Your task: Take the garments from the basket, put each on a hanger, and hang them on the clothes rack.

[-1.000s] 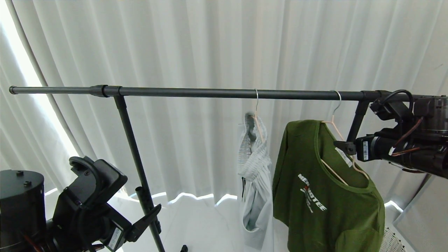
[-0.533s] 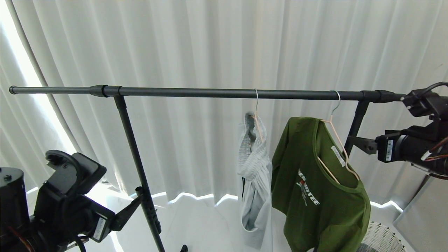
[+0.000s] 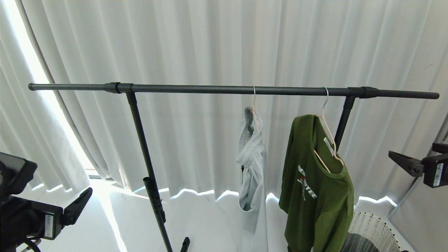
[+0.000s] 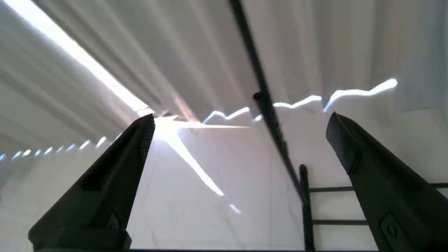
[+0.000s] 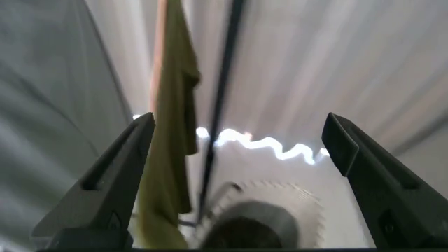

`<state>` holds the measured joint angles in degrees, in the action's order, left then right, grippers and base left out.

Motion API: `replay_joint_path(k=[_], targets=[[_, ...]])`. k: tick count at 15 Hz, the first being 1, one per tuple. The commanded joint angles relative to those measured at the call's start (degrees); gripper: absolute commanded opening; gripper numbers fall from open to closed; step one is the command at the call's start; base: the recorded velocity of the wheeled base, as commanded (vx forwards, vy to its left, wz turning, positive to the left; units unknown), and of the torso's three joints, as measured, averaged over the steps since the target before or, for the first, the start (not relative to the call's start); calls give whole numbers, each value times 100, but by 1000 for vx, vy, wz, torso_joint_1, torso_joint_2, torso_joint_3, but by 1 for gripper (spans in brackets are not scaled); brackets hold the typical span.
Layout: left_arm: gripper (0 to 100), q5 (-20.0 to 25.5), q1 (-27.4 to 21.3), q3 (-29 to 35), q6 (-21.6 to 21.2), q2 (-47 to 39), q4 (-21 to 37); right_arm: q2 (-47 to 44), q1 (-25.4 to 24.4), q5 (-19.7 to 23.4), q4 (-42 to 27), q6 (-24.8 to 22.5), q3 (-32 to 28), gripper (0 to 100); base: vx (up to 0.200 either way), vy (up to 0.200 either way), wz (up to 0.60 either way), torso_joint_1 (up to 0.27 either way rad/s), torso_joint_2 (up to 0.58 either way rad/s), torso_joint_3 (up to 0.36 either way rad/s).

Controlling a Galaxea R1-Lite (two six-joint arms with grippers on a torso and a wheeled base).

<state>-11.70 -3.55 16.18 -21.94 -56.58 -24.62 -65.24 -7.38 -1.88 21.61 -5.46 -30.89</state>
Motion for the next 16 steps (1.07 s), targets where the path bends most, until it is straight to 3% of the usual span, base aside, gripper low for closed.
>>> replay_joint_path(k=[1, 4, 9, 16], targets=[[100, 1, 574, -203, 23, 472, 2, 486, 96, -6, 10, -95, 347, 100, -200, 0, 0, 2, 2, 2], [100, 1, 917, -581, 15, 1008, 10, 803, 157, -23, 1, -280, 672, 100, -200, 0, 0, -2, 1, 4], [100, 1, 944, -932, -3, 1711, 28, 1110, 395, -23, -17, -491, 936, 100, -200, 0, 0, 4, 3, 5], [100, 28, 935, -1249, 6, 2186, 19, 1339, 720, -23, -26, -544, 1094, 100, 0, 0, 0, 0, 0, 0]])
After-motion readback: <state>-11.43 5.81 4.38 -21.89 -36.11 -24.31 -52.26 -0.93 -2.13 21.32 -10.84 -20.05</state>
